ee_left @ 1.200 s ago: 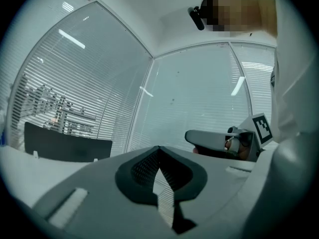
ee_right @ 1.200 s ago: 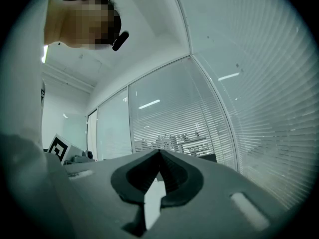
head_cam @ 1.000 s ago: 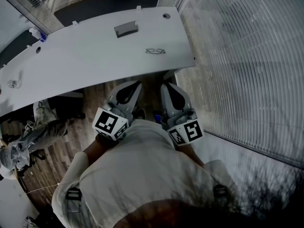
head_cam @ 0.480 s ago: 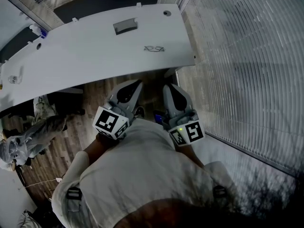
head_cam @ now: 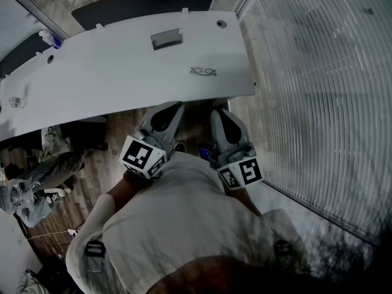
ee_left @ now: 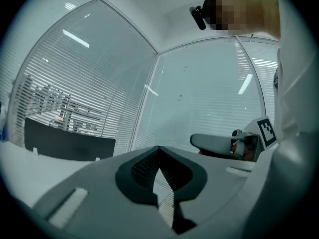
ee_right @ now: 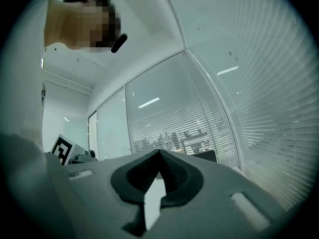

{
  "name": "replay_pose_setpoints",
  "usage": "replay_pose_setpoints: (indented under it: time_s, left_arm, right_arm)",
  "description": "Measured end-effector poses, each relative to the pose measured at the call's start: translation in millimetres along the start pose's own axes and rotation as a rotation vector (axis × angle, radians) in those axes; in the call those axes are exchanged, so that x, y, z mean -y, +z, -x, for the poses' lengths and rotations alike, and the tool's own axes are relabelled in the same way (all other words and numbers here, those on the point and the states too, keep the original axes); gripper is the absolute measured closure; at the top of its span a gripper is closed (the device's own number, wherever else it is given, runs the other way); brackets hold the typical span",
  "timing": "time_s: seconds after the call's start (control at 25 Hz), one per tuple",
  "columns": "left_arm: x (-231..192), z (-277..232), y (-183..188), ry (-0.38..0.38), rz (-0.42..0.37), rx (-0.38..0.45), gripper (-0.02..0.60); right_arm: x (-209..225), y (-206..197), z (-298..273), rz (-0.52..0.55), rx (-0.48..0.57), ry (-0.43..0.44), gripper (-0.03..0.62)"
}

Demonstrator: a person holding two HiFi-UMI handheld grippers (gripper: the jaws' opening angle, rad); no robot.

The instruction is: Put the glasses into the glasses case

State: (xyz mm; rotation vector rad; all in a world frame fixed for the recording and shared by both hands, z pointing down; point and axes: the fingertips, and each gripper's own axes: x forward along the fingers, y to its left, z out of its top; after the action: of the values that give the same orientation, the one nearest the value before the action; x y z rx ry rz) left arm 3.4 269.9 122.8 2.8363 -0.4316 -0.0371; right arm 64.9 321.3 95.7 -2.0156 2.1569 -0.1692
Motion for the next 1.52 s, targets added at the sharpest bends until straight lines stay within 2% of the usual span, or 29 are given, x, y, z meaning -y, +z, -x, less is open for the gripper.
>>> replay_pose_setpoints:
  time_s: [0.28,0.52,0.84,1.28,1.4,1.52]
  left_arm:
    - [-64,-19,3,0.001,0.01,-0.001,0.581]
    - [-119,-38,24,-0.002,0.033,0.012,0.581]
    - [-177,-55,32,-0.014,0.049,0.007,0.581]
    - [-207,-74,33,0.005,0.052,-0.007,0.581]
    - [-202,-78,39,0.007,0.082,0.006,0.581]
    - [-199,-83,38,0.002,0.075,-0.002,0.581]
  right_arm:
    - [4,-8,-68,0.029,-0.014,0.02,0.592]
    - [7,-3,-133,0.057,-0.018,0.027,0.592]
    - [12,-9,-197,0.08,-0.026,0.014,0.592]
    - [30,-15,-226,0.106,-0.038,0.005,0.592]
    - [36,-9,-226,0.146,-0.042,0.006,0.592]
    - [42,-6,-228,0.156,-0.049,-0.003,0.592]
